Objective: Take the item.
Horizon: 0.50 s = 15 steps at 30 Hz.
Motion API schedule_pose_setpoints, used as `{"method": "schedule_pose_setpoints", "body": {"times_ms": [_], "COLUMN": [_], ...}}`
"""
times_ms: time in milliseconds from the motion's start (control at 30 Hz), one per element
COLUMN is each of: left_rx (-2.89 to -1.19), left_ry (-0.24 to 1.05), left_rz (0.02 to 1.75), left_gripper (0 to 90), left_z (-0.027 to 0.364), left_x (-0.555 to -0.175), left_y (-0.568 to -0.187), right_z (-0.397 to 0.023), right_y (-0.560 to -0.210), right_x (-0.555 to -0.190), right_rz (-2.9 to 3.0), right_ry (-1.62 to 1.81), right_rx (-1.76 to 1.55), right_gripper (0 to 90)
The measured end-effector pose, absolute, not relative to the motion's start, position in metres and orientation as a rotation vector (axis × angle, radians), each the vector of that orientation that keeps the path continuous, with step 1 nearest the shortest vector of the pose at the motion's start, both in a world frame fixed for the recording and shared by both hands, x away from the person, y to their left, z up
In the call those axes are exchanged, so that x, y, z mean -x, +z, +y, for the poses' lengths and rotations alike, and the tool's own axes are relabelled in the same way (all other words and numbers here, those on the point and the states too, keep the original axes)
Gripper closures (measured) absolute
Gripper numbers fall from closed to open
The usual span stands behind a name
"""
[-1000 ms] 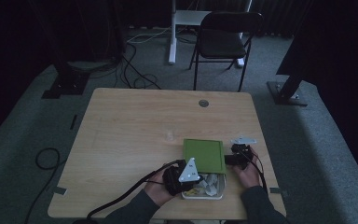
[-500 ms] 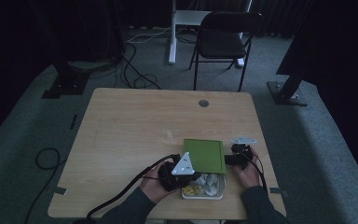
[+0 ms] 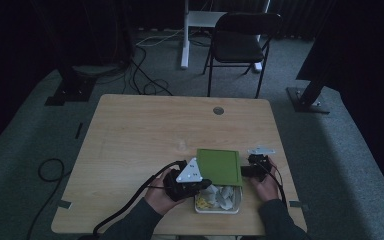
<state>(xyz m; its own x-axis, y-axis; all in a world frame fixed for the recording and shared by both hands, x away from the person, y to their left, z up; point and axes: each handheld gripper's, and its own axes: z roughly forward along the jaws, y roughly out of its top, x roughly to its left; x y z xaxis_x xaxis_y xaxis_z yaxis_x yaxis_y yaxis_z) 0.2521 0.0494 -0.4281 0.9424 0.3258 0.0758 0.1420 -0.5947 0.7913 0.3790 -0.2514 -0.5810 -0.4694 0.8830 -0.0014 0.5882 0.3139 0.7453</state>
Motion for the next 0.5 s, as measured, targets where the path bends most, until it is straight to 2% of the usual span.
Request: {"method": "schedule_pose_setpoints", "body": {"times_ms": [500], "left_rx": [-2.191], "left_ry": [0.318], "left_rz": [0.353], "left_gripper": [90.0], "left_z": [0.066], "left_x": [-0.248], "left_y": [-0.413], "right_z": [-0.251], "right_y": [-0.581], "right_x": [-0.379], "right_rz": [2.176], "right_ry": [0.971], "right_rx": [-1.306], "right_gripper": [13.0]}}
